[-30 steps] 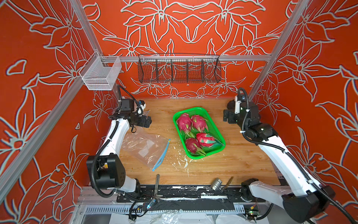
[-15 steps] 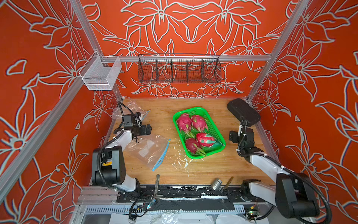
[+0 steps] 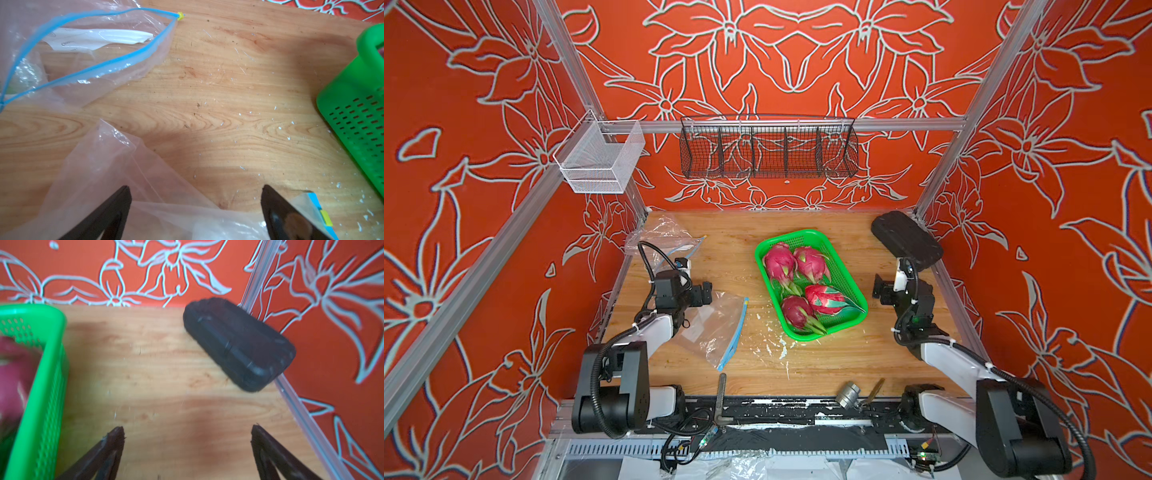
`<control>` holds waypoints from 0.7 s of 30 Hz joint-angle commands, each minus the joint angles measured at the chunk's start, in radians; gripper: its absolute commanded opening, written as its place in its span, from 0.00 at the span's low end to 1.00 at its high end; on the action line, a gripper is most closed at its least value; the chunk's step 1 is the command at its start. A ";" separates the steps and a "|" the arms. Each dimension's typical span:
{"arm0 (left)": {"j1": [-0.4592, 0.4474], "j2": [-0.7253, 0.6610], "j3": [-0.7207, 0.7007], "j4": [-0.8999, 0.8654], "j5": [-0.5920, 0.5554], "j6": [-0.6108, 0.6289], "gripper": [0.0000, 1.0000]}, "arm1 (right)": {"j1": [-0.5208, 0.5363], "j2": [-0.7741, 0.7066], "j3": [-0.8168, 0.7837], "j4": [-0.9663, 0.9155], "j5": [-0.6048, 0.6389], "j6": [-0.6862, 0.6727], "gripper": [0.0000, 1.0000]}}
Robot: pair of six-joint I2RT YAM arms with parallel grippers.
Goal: Open the zip-top bag and take out the dragon fruit
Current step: Reset both arms
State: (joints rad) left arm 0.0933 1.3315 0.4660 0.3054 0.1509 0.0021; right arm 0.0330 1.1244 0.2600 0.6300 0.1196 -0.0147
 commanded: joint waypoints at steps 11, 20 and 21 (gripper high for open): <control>-0.066 0.024 -0.041 0.165 -0.148 0.000 0.97 | -0.003 0.260 0.001 0.241 -0.146 -0.033 0.97; -0.037 0.016 -0.048 0.171 -0.092 -0.004 0.97 | -0.012 0.304 0.065 0.193 -0.094 0.002 0.97; -0.037 0.017 -0.048 0.172 -0.093 -0.004 0.97 | -0.011 0.298 0.066 0.182 -0.094 0.001 0.97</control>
State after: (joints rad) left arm 0.0536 1.3476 0.4129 0.4572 0.0399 0.0021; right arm 0.0269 1.4193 0.3359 0.8360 0.0086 -0.0185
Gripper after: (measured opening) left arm 0.974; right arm 0.973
